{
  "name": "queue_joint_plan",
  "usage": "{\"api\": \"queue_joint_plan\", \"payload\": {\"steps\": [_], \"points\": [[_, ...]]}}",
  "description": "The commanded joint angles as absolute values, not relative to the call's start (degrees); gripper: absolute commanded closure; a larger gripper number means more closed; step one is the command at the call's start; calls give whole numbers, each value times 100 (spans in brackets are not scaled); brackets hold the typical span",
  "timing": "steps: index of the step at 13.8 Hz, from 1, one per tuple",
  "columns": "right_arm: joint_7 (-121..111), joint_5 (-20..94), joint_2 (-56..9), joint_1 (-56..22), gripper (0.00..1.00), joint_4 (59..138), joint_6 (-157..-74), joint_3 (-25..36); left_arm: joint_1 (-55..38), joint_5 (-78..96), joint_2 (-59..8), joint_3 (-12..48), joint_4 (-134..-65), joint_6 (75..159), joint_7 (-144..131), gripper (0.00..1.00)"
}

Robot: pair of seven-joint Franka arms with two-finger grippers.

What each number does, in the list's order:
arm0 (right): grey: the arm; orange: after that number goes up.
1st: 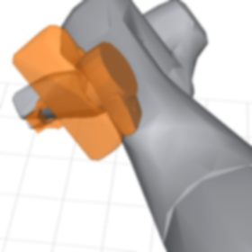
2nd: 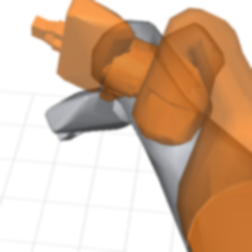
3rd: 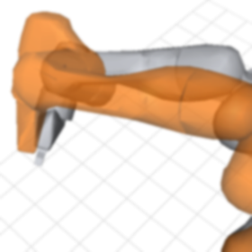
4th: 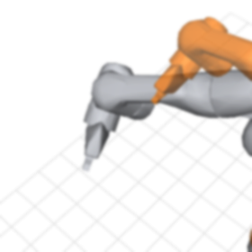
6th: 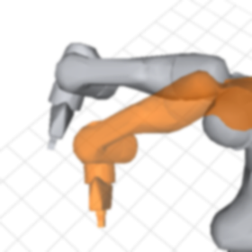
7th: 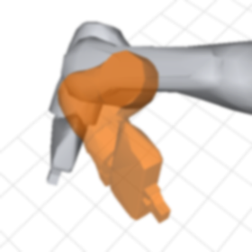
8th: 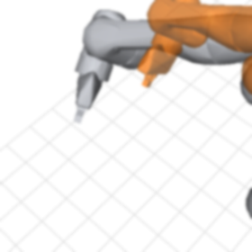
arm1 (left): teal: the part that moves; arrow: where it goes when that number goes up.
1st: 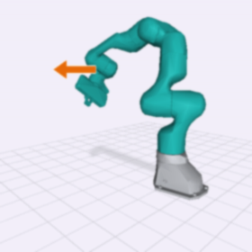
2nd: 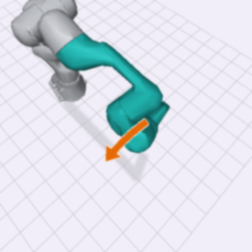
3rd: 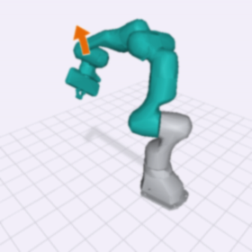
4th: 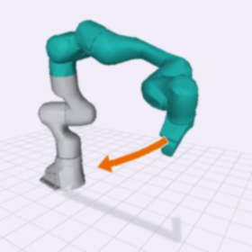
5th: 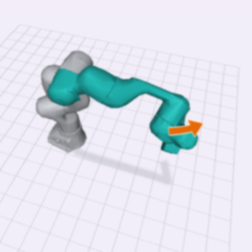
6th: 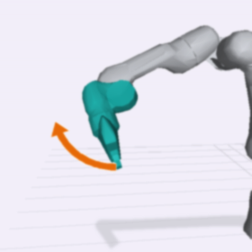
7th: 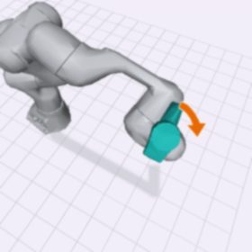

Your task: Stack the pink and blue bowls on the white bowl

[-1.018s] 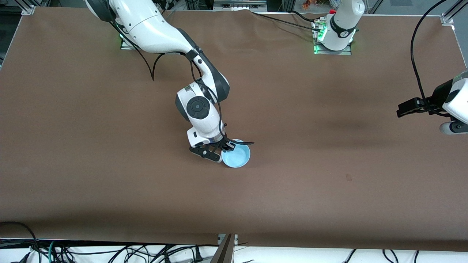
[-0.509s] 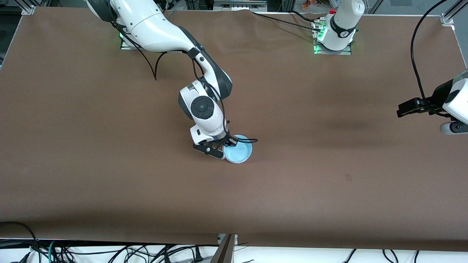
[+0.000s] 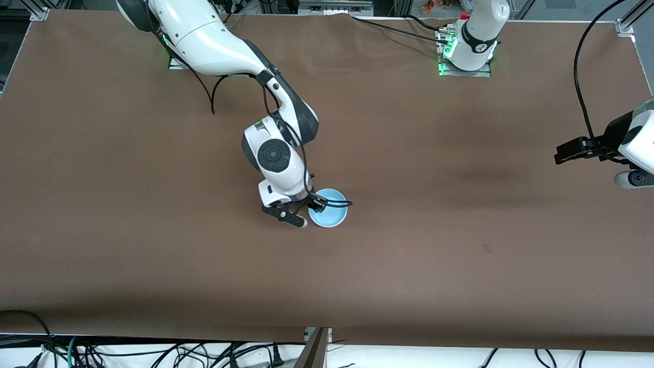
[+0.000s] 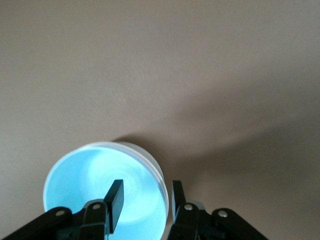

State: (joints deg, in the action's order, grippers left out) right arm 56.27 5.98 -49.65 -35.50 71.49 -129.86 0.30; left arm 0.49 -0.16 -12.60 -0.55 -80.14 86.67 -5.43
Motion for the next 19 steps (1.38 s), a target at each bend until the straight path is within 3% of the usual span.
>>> {"api": "queue_joint_plan", "payload": {"steps": [1, 5, 6, 7, 8, 12, 19], "points": [[5634, 668, -4747, -3402, 53, 6988, -12640, -9, 62, -106, -1248, -44, -7998, 8640, -422, 0], [4644, 668, -4720, -2753, 52, 5663, -10692, -9, 62, -105, -1257, -44, -7998, 8640, -431, 0], [4240, 659, -4589, -2603, 40, 5512, -10357, 0, 62, -105, -1257, -44, -7998, 8640, -431, 0], [3897, 659, -4431, -2419, 11, 5502, -10136, 9, 62, -105, -1257, -44, -7998, 8640, -431, 0], [3528, 624, -4282, -2260, 1, 5502, -9942, 35, 62, -105, -1257, -44, -7998, 8640, -431, 0], [2734, 518, -3648, -2022, 1, 5511, -9265, 553, 61, -105, -1257, -44, -7998, 8640, -431, 0], [1688, 483, -3068, -1319, 1, 5520, -8342, 624, 70, -97, -1257, -44, -7998, 8640, -431, 0]]}}
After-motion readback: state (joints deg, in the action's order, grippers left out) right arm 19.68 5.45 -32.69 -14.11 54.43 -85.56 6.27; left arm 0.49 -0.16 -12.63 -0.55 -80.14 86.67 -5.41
